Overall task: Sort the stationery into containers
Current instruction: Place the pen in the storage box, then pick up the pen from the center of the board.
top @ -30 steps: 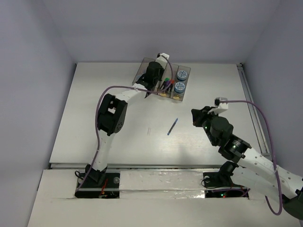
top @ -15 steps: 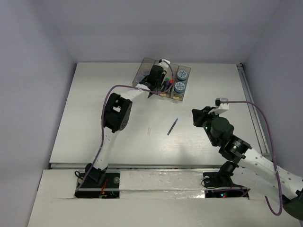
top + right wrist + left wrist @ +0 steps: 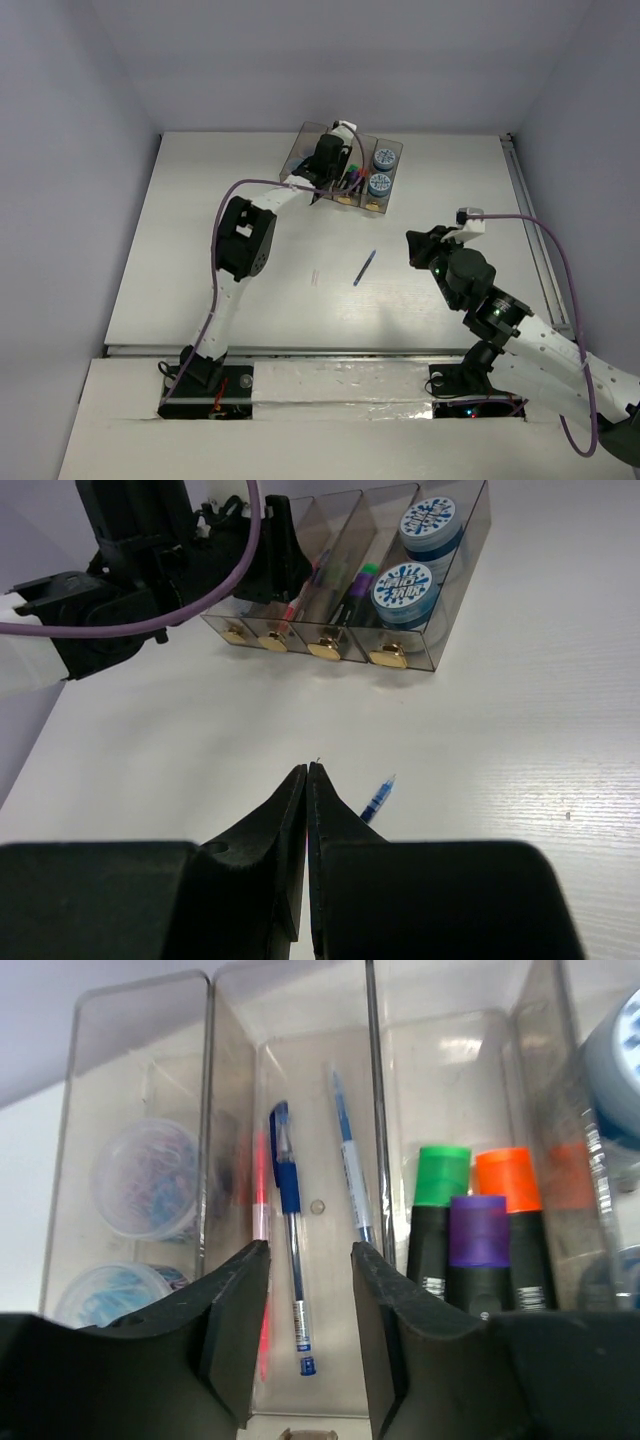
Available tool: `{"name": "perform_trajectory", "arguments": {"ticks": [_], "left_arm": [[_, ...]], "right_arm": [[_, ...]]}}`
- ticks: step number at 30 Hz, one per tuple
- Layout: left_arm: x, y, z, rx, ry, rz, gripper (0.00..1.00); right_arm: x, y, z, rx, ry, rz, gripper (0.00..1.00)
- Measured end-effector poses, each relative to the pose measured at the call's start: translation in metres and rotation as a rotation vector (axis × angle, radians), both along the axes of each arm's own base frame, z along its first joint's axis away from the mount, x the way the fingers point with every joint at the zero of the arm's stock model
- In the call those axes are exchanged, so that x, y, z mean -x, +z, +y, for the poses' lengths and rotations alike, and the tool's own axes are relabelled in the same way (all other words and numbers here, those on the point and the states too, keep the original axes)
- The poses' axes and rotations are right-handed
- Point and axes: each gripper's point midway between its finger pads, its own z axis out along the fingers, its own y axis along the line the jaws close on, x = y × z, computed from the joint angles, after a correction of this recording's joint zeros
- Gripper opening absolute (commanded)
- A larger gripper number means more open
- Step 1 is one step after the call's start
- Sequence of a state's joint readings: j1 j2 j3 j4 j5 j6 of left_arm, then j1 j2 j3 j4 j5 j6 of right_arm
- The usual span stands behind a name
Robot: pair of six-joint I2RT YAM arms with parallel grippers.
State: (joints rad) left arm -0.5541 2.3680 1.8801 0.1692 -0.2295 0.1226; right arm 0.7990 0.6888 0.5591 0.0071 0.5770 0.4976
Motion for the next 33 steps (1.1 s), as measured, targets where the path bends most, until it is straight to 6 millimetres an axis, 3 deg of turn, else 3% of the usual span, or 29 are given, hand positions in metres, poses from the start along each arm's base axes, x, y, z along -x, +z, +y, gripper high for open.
{"name": "perform_trajectory", "arguments": {"ticks": [3, 8, 14, 15, 18, 20, 22, 26, 28, 30, 32, 33], "left_arm": [[0.000, 0.016, 0.000, 0.013, -0.001, -0.020, 0.33], [0.011, 0.061, 0.004, 0.077, 0.011, -0.059, 0.03], [0.093, 0.122, 0.027, 0.185, 0.060, -0.111, 0.00], [0.119, 0.139, 0.016, 0.232, 0.040, -0.135, 0.00], [0.166, 0.153, -0.009, 0.316, -0.020, -0.141, 0.00], [0.199, 0.141, -0.024, 0.342, -0.063, -0.092, 0.00], [0.220, 0.114, -0.023, 0.332, -0.066, -0.022, 0.00], [0.255, 0.040, 0.021, 0.259, 0.021, 0.163, 0.00], [0.277, 0.012, 0.043, 0.252, 0.057, 0.242, 0.00], [0.298, -0.003, 0.054, 0.265, 0.069, 0.297, 0.00], [0.316, -0.006, 0.047, 0.293, 0.037, 0.322, 0.00], [0.322, -0.004, 0.039, 0.305, 0.011, 0.326, 0.05]], "right_arm": [[0.000, 0.000, 0.000, 0.000, 0.000, 0.000, 0.08], [0.000, 0.000, 0.001, 0.000, 0.006, 0.000, 0.07], [0.002, -0.003, 0.007, 0.007, 0.042, 0.009, 0.00], [0.002, -0.005, 0.010, 0.010, 0.055, 0.015, 0.00], [0.004, -0.013, 0.018, 0.026, 0.095, 0.040, 0.00], [0.007, -0.020, 0.022, 0.041, 0.125, 0.062, 0.00], [0.010, -0.024, 0.027, 0.052, 0.159, 0.078, 0.00], [0.016, -0.038, 0.040, 0.076, 0.239, 0.123, 0.00], [0.018, -0.053, 0.047, 0.103, 0.269, 0.170, 0.00], [0.020, -0.067, 0.048, 0.129, 0.277, 0.217, 0.00], [0.022, -0.072, 0.045, 0.139, 0.271, 0.235, 0.00], [0.022, -0.070, 0.043, 0.137, 0.264, 0.231, 0.00]]}}
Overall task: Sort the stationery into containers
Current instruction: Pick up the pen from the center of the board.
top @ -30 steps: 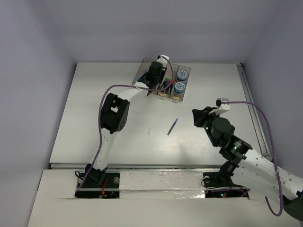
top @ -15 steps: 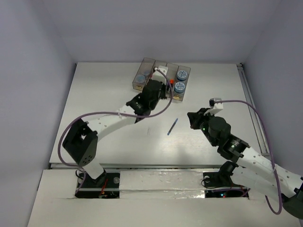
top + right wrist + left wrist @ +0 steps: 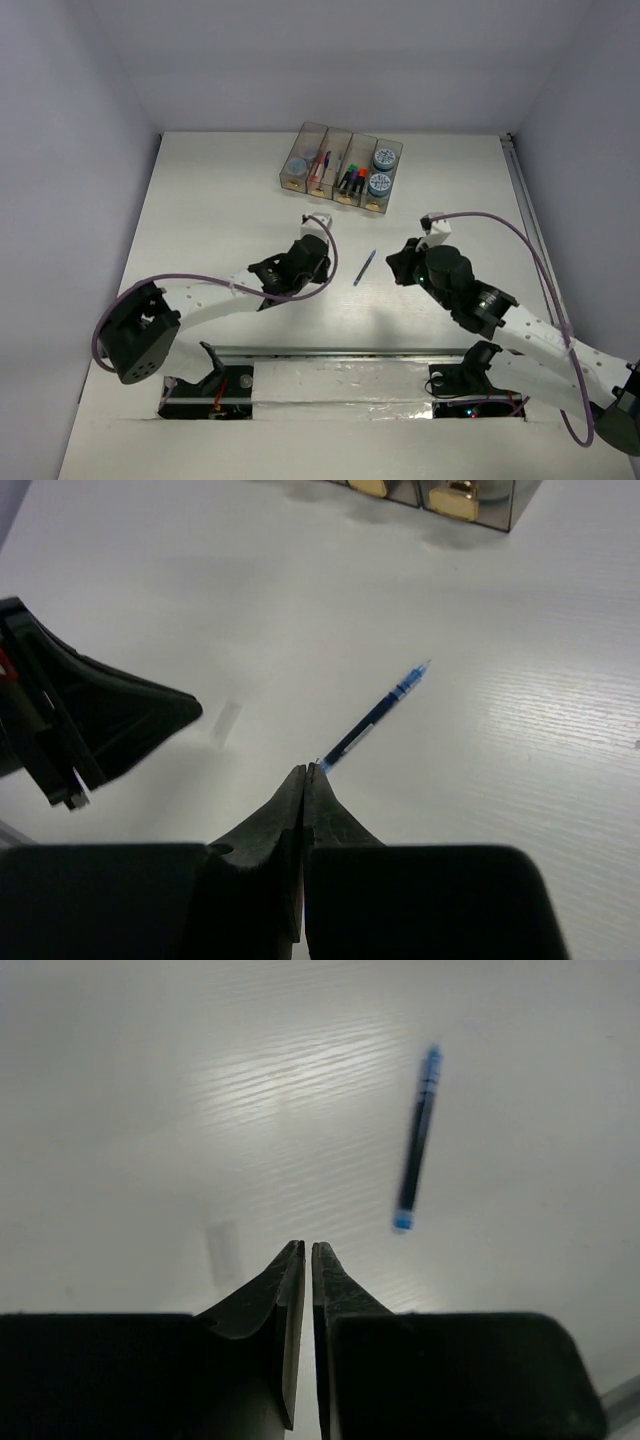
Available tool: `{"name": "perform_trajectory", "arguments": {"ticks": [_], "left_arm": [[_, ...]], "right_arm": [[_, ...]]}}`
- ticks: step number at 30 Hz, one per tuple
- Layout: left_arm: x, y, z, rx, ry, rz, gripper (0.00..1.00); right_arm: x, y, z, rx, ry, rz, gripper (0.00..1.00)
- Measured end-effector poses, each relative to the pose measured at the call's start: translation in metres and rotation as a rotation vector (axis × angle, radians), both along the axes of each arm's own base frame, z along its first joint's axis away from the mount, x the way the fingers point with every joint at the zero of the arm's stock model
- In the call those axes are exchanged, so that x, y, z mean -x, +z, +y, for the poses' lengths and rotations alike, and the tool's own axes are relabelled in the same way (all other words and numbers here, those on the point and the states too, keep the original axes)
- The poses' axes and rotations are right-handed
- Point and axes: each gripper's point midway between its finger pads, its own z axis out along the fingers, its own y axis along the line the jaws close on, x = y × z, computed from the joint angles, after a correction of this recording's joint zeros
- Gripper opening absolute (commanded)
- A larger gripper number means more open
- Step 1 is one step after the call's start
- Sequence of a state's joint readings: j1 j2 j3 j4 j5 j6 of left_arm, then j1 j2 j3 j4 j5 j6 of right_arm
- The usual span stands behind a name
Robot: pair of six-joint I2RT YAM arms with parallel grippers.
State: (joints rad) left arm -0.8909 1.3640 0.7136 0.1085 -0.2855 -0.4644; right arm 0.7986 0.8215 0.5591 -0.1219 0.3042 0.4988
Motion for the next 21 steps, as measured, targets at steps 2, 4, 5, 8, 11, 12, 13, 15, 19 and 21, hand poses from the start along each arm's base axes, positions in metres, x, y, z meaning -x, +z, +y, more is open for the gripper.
{"name": "perform_trajectory", "arguments": {"ticks": [2, 4, 5, 8, 11, 12, 13, 15, 19, 21], "left_arm": [[0.007, 0.006, -0.021, 0.032, -0.044, -0.006, 0.13], [0.007, 0.009, -0.044, 0.053, -0.083, -0.008, 0.21], [0.004, 0.009, -0.056, 0.061, -0.097, -0.011, 0.23], [-0.006, 0.005, -0.081, 0.063, -0.118, -0.016, 0.24], [-0.013, -0.010, -0.103, 0.019, -0.140, -0.012, 0.23], [-0.015, -0.015, -0.109, 0.005, -0.145, -0.012, 0.26], [-0.016, -0.022, -0.115, -0.014, -0.154, -0.011, 0.27], [-0.017, -0.033, -0.123, -0.048, -0.168, -0.010, 0.30], [-0.017, -0.053, -0.131, -0.115, -0.185, -0.006, 0.32], [-0.020, -0.059, -0.130, -0.143, -0.181, -0.010, 0.32]], "right_arm": [[0.000, 0.007, -0.006, -0.009, -0.024, -0.018, 0.00], [0.000, 0.014, -0.014, -0.010, -0.053, -0.034, 0.00], [0.000, 0.018, -0.018, -0.010, -0.068, -0.042, 0.00], [0.001, 0.029, -0.030, -0.019, -0.115, -0.070, 0.00], [0.003, 0.038, -0.043, -0.028, -0.155, -0.094, 0.00], [0.004, 0.039, -0.046, -0.030, -0.168, -0.099, 0.00], [0.005, 0.041, -0.049, -0.032, -0.177, -0.103, 0.00], [0.006, 0.041, -0.053, -0.028, -0.189, -0.102, 0.00], [0.008, 0.039, -0.057, -0.021, -0.198, -0.097, 0.00], [0.009, 0.038, -0.058, -0.017, -0.200, -0.094, 0.00]]}}
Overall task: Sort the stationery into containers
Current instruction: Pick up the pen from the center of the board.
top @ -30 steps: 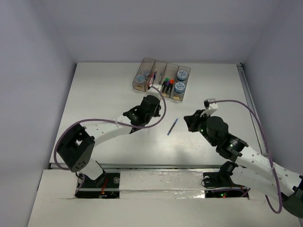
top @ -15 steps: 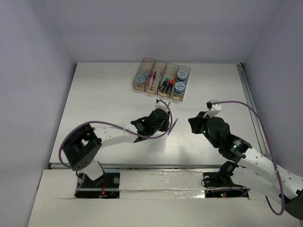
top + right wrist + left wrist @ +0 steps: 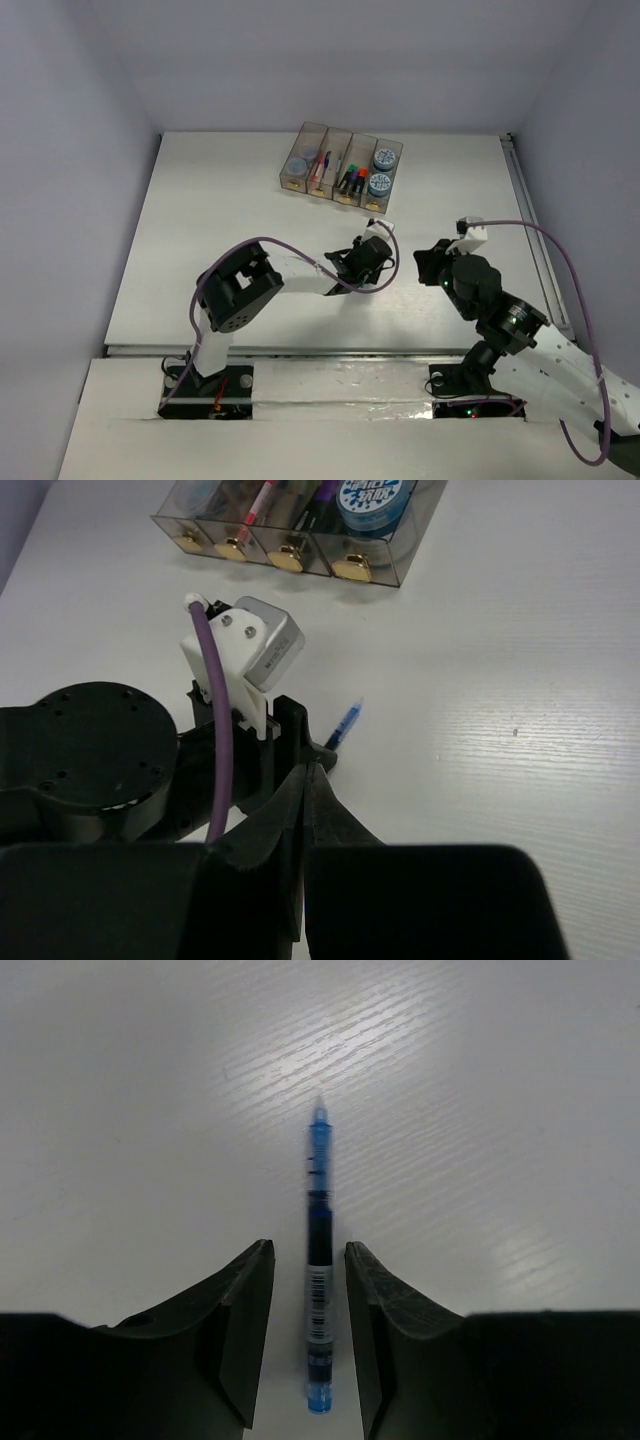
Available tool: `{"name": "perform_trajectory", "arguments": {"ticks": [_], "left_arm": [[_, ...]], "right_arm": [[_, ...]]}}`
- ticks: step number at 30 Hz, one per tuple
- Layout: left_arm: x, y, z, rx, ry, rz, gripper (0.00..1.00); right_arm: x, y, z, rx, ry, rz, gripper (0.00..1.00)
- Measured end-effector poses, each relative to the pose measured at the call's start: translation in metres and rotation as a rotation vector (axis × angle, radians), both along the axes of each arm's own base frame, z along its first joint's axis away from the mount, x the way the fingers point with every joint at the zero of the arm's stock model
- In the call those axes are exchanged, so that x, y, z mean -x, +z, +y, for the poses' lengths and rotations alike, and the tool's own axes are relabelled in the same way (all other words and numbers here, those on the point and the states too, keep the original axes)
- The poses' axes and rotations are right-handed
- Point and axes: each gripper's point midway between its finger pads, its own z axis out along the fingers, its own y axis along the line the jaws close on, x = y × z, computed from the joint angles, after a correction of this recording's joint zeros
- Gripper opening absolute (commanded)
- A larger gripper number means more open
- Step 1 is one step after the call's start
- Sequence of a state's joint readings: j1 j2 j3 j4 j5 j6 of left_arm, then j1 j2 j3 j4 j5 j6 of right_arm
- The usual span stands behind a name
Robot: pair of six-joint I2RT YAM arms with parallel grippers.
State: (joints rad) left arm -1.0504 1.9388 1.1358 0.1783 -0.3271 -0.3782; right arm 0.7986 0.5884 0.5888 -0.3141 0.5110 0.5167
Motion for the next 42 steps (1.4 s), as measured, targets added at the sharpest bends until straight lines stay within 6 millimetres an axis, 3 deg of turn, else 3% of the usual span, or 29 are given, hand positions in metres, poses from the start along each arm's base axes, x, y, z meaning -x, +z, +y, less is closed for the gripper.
{"name": "perform_trajectory", "arguments": {"ticks": [8, 14, 15, 16, 19, 20, 23, 26, 27, 28, 29, 30, 31, 34, 35, 37, 40, 42], "left_arm": [[-0.009, -0.007, 0.010, -0.068, 0.038, -0.043, 0.28], [-0.006, -0.009, 0.003, -0.083, 0.025, -0.074, 0.07], [-0.006, -0.009, 0.003, -0.086, 0.026, -0.082, 0.00], [-0.006, -0.009, 0.003, -0.087, 0.026, -0.086, 0.00], [-0.007, -0.009, 0.004, -0.090, 0.033, -0.097, 0.00], [-0.007, -0.009, 0.005, -0.090, 0.037, -0.104, 0.00], [-0.005, -0.007, 0.012, -0.086, 0.045, -0.114, 0.00], [0.006, 0.002, 0.035, -0.110, 0.045, -0.107, 0.00], [0.009, 0.011, 0.041, -0.104, 0.046, -0.111, 0.00], [0.012, 0.027, 0.046, -0.080, 0.049, -0.122, 0.00], [0.013, 0.046, 0.050, -0.046, 0.055, -0.137, 0.00], [0.013, 0.071, 0.053, 0.008, 0.066, -0.163, 0.00], [0.012, 0.097, 0.056, 0.067, 0.078, -0.192, 0.00], [0.012, 0.179, 0.076, 0.259, 0.128, -0.284, 0.00], [0.013, 0.209, 0.091, 0.333, 0.156, -0.321, 0.00], [0.015, 0.246, 0.120, 0.429, 0.206, -0.374, 0.00], [0.019, 0.270, 0.163, 0.490, 0.278, -0.418, 0.00], [0.025, 0.271, 0.184, 0.493, 0.307, -0.423, 0.00]], "right_arm": [[0.002, 0.006, -0.003, -0.020, -0.006, -0.018, 0.00], [0.002, 0.008, -0.003, -0.024, -0.007, -0.022, 0.00], [0.002, 0.008, -0.003, -0.024, -0.007, -0.022, 0.01], [0.002, 0.008, -0.003, -0.024, -0.008, -0.022, 0.02], [0.002, 0.008, -0.003, -0.030, -0.010, -0.022, 0.16], [0.002, 0.008, -0.003, -0.030, -0.011, -0.021, 0.31], [0.002, 0.008, -0.003, -0.035, -0.013, -0.020, 0.54], [0.001, 0.006, -0.002, -0.031, -0.008, -0.015, 0.62], [0.001, 0.005, -0.001, -0.028, -0.005, -0.011, 0.57], [0.001, 0.004, 0.001, -0.025, -0.001, -0.007, 0.45], [0.000, 0.002, 0.002, -0.020, 0.005, -0.001, 0.15], [0.000, 0.001, 0.004, -0.021, 0.010, 0.004, 0.04], [0.000, 0.000, 0.007, -0.027, 0.017, 0.011, 0.00], [-0.004, -0.003, 0.022, -0.041, 0.059, 0.023, 0.00], [-0.006, -0.003, 0.028, -0.048, 0.075, 0.025, 0.00], [-0.011, -0.013, 0.046, -0.052, 0.119, 0.056, 0.00], [-0.022, -0.046, 0.082, -0.052, 0.194, 0.147, 0.00], [-0.026, -0.077, 0.099, -0.032, 0.226, 0.228, 0.12]]}}
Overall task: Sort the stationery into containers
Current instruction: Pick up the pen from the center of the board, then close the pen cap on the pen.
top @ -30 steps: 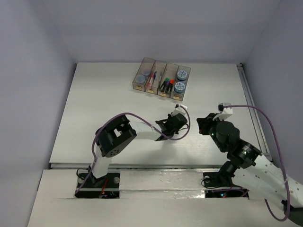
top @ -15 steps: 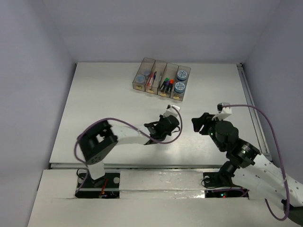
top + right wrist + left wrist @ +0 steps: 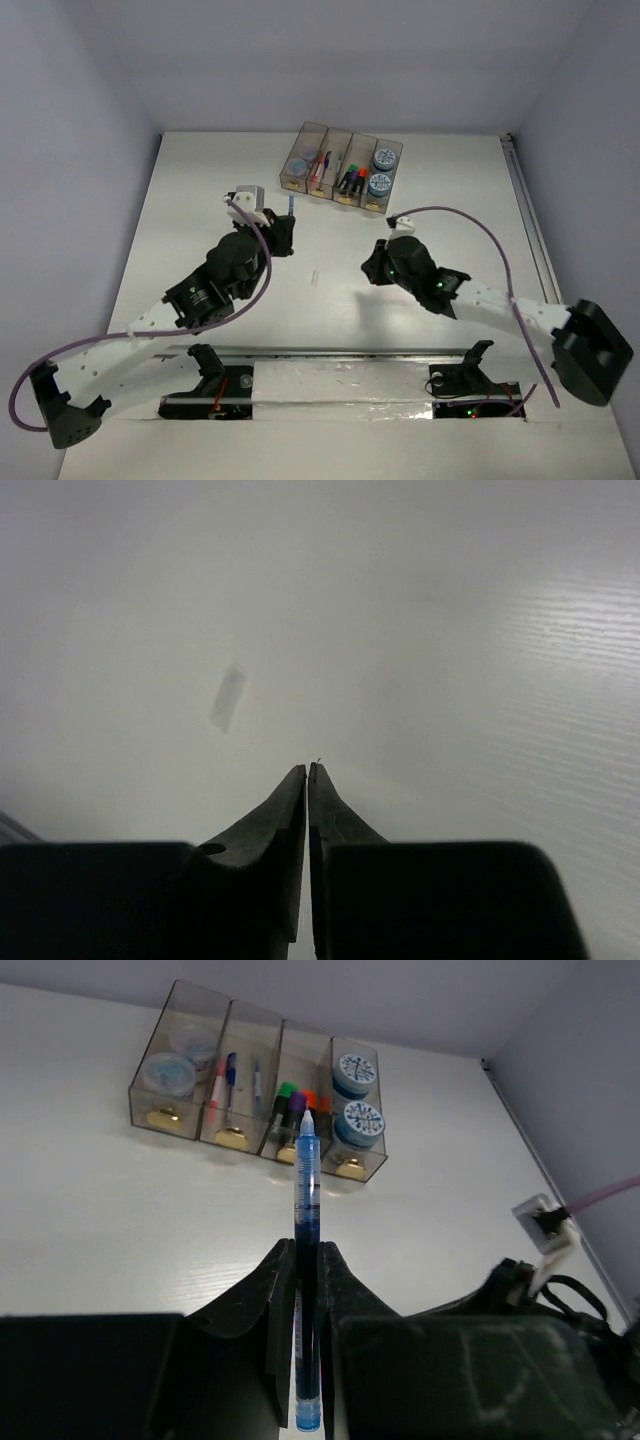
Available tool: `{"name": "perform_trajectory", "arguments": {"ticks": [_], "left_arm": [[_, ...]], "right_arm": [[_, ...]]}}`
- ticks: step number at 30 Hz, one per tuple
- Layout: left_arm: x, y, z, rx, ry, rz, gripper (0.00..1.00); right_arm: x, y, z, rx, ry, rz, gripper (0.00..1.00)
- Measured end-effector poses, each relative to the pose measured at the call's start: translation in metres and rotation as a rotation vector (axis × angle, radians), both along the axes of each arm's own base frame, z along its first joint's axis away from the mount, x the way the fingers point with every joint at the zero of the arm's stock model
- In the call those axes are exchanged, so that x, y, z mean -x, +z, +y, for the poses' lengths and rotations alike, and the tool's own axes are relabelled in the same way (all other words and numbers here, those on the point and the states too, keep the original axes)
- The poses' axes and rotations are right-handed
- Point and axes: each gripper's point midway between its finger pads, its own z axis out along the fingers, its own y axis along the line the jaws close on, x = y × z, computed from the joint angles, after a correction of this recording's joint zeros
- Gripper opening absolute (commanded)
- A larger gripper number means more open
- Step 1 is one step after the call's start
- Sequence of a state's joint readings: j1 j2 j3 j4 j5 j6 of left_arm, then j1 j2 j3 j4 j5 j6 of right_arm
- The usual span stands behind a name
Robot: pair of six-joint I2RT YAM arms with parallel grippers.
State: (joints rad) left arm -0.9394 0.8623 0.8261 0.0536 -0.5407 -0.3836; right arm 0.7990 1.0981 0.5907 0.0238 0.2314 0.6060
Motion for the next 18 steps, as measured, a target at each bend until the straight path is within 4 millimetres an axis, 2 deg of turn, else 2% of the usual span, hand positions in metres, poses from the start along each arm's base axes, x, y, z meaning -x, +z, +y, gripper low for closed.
{"name": "perform_trajectory", "arguments": {"ticks": [1, 2, 5, 10, 13, 18], "left_arm": [[0.004, -0.001, 0.007, -0.001, 0.005, 0.004, 0.00], [0.007, -0.004, 0.012, -0.005, 0.008, 0.012, 0.00], [0.017, -0.011, 0.023, -0.018, -0.001, 0.035, 0.00], [0.027, -0.018, 0.030, -0.040, -0.023, 0.062, 0.00], [0.031, -0.021, 0.030, -0.054, -0.043, 0.071, 0.00], [0.036, -0.022, 0.031, -0.070, -0.064, 0.075, 0.00]], "right_arm": [[0.000, -0.018, 0.007, 0.017, 0.013, 0.045, 0.23], [0.001, -0.032, 0.013, 0.036, 0.024, 0.082, 0.46], [-0.004, -0.056, 0.030, 0.076, 0.048, 0.141, 0.63], [-0.023, -0.061, 0.079, 0.094, 0.090, 0.148, 0.65], [-0.027, -0.070, 0.107, 0.118, 0.116, 0.150, 0.61], [-0.031, -0.089, 0.130, 0.201, 0.110, 0.162, 0.56]]}}
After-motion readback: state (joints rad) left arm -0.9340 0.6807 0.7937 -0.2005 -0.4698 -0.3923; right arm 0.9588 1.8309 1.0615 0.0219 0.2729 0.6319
